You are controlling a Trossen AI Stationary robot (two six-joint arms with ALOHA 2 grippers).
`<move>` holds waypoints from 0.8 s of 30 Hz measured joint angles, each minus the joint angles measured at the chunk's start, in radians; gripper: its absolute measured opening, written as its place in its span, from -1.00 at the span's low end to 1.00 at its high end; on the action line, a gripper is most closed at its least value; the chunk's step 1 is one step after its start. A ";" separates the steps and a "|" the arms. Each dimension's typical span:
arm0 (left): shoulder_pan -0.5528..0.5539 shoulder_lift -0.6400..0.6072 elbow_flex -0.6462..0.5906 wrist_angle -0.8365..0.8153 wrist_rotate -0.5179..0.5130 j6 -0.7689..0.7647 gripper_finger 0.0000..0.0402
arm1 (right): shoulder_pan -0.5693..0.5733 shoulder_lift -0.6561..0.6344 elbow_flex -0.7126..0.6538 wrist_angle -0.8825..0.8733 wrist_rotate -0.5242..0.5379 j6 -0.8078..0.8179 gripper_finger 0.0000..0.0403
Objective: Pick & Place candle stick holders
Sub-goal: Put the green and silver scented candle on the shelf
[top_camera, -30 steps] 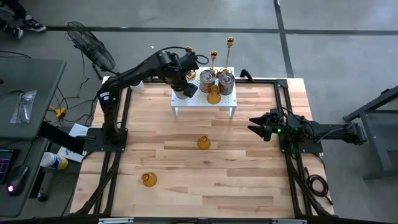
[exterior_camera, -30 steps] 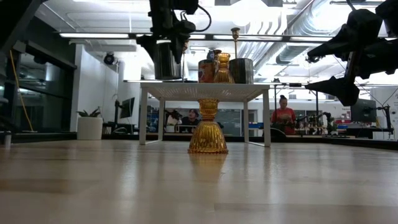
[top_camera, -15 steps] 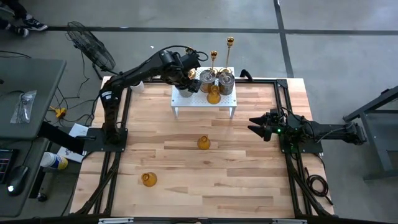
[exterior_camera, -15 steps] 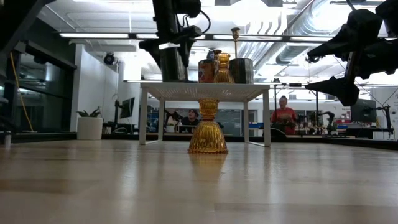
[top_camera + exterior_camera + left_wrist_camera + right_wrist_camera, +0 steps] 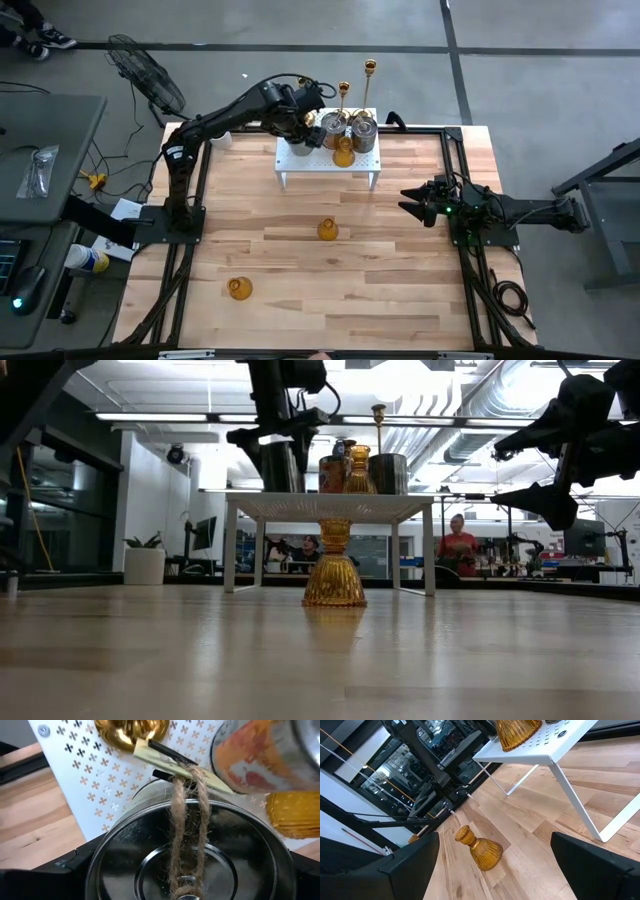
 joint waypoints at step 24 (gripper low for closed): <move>-0.001 0.009 0.001 -0.006 -0.009 0.022 0.87 | 0.000 0.000 0.000 0.000 0.000 0.000 0.86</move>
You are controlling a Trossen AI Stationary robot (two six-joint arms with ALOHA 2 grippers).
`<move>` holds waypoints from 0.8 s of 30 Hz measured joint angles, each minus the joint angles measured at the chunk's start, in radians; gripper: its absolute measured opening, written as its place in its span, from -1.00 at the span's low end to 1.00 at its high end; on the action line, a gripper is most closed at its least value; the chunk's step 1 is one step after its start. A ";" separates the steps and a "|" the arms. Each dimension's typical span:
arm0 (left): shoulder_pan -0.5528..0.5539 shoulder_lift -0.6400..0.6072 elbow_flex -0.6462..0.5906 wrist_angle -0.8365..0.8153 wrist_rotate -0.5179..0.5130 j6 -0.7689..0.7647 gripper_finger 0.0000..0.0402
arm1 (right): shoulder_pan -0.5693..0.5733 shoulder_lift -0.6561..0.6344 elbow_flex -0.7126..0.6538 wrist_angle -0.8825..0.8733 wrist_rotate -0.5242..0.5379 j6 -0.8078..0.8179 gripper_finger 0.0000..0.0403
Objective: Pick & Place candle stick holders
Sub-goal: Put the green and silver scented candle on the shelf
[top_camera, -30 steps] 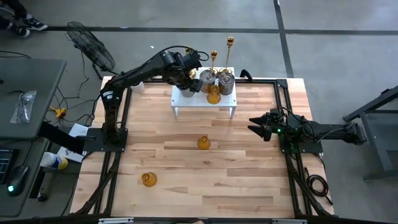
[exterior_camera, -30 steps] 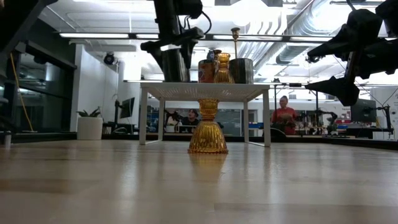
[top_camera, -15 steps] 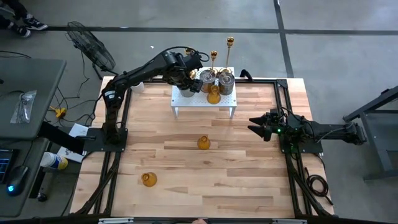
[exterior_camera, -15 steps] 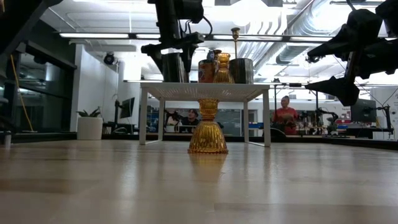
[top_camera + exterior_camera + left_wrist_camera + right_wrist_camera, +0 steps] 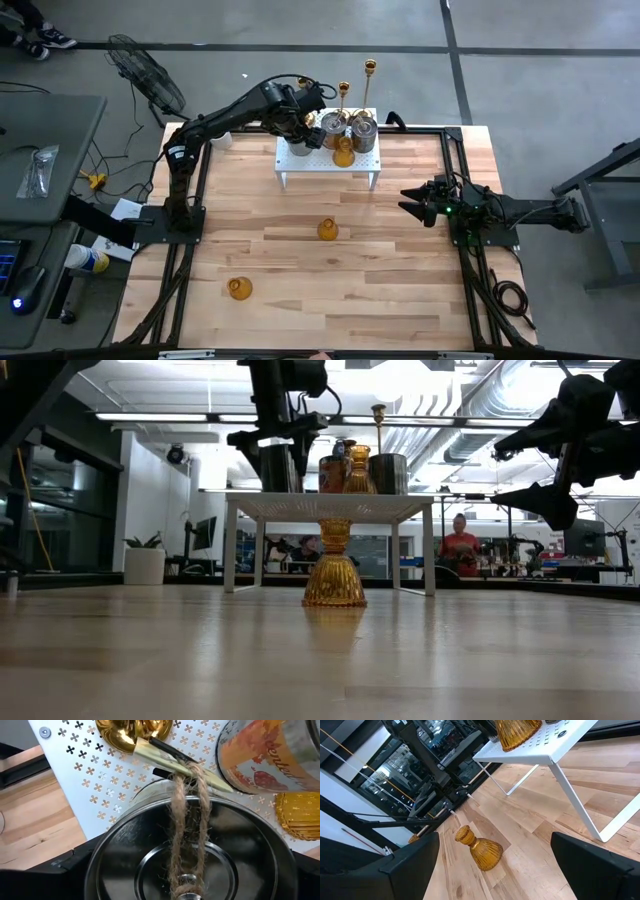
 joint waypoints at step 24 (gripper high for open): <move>-0.001 -0.003 0.000 0.044 -0.030 0.077 0.98 | 0.000 0.000 0.000 0.000 0.000 0.000 0.86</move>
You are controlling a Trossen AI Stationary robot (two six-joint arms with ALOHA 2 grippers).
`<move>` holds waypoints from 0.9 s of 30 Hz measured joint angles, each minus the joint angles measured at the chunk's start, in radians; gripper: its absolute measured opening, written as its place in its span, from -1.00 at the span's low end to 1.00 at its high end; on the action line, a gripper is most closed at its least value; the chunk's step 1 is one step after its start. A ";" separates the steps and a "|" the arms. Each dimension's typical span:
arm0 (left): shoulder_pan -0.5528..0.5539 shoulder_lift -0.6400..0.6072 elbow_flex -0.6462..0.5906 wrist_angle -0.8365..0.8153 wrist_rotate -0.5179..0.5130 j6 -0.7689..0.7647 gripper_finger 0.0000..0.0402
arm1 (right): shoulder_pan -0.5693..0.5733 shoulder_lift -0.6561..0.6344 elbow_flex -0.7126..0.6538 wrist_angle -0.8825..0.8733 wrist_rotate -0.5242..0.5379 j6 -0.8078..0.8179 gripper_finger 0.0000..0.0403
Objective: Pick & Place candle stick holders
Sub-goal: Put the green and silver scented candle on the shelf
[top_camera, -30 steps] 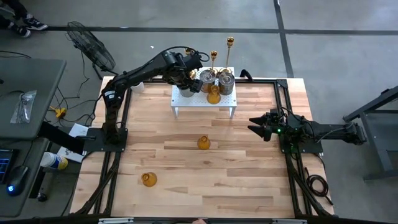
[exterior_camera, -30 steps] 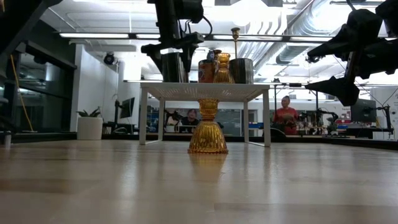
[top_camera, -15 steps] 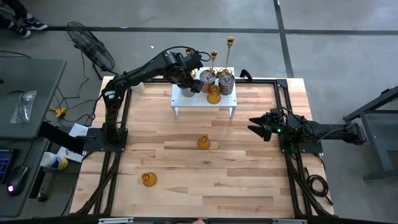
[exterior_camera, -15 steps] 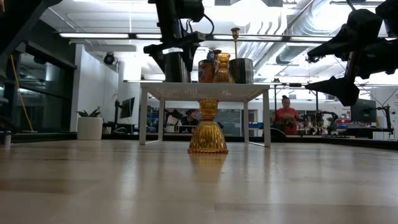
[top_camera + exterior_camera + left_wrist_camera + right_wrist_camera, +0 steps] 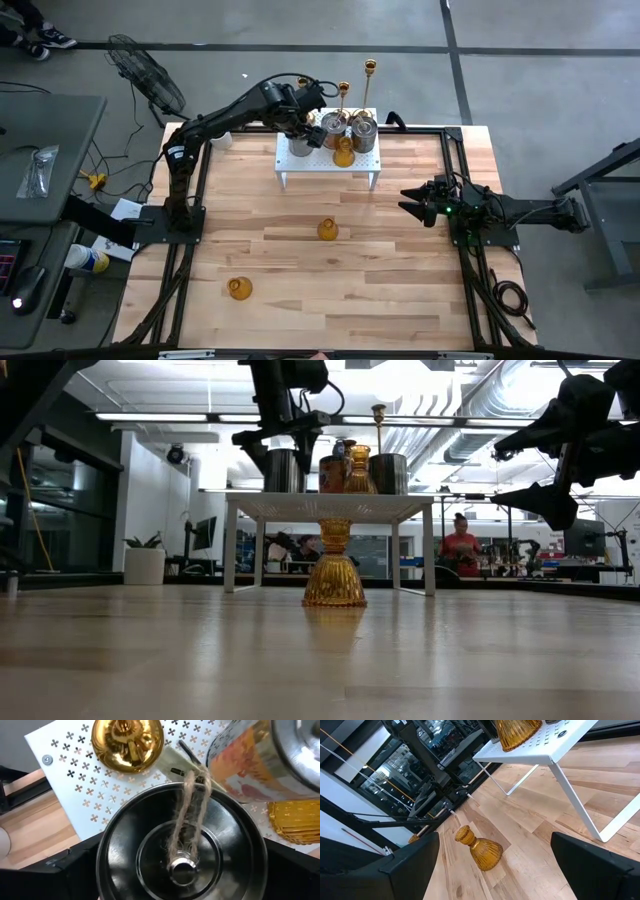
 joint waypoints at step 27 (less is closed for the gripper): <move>-0.014 -0.033 0.000 0.045 -0.157 0.121 0.98 | 0.000 0.000 0.000 0.000 0.000 0.000 0.86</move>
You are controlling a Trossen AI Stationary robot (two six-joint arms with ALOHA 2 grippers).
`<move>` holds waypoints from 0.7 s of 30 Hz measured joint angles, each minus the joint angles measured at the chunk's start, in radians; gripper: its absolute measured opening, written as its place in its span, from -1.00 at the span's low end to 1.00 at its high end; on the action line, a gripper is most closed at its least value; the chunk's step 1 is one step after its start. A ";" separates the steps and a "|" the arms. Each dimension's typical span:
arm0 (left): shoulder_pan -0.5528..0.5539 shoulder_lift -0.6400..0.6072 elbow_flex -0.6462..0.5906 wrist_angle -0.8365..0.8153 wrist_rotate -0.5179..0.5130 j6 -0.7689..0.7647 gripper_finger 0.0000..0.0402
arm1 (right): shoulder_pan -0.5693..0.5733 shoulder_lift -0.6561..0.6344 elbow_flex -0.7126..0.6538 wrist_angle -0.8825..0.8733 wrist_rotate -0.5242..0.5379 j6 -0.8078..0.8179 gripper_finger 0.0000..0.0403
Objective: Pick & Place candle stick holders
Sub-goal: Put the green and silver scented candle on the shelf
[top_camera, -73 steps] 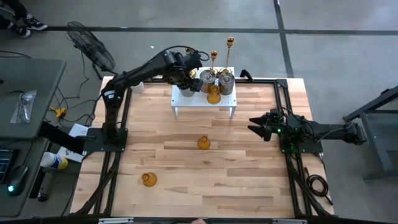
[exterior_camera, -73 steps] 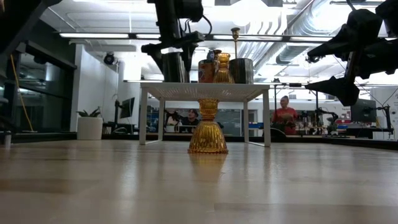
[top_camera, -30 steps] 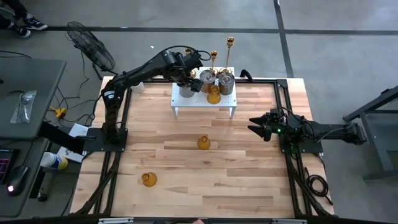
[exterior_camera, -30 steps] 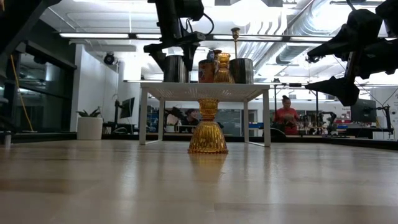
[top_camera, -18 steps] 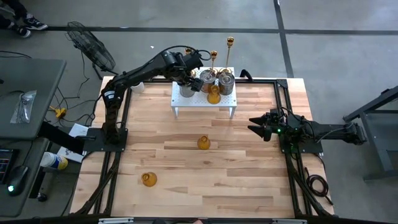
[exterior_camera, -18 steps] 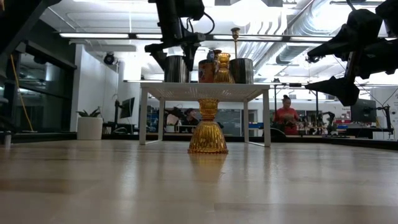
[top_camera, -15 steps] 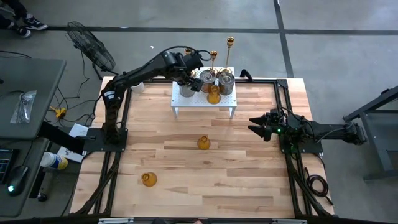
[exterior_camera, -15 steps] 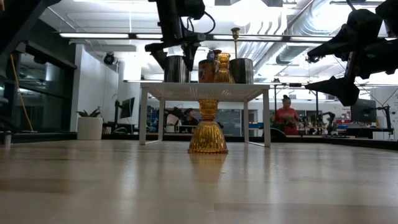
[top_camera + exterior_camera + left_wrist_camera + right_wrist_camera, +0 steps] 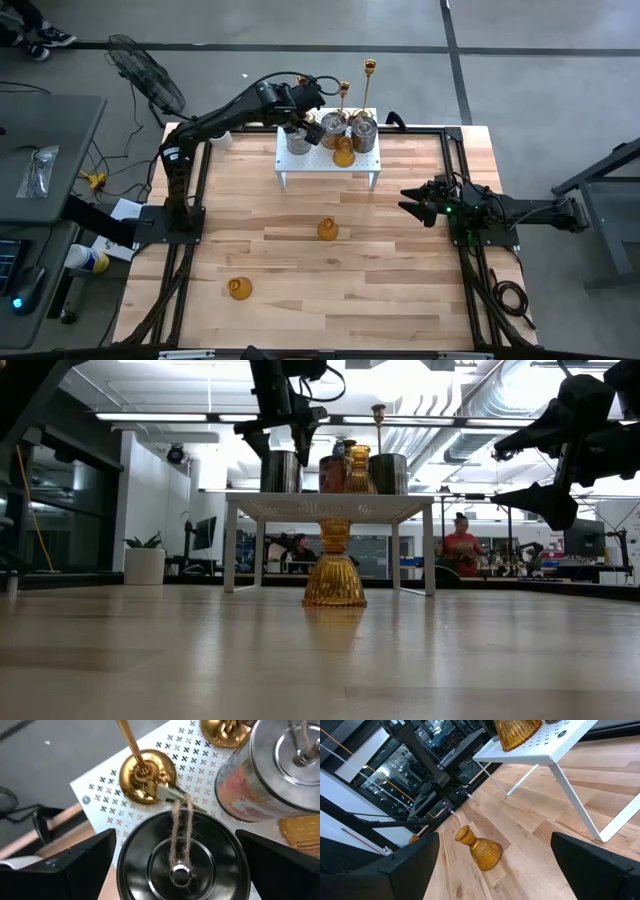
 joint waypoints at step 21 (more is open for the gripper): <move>-0.096 -0.036 0.120 0.033 -0.148 0.186 0.98 | 0.000 0.000 0.000 0.000 0.000 0.000 0.86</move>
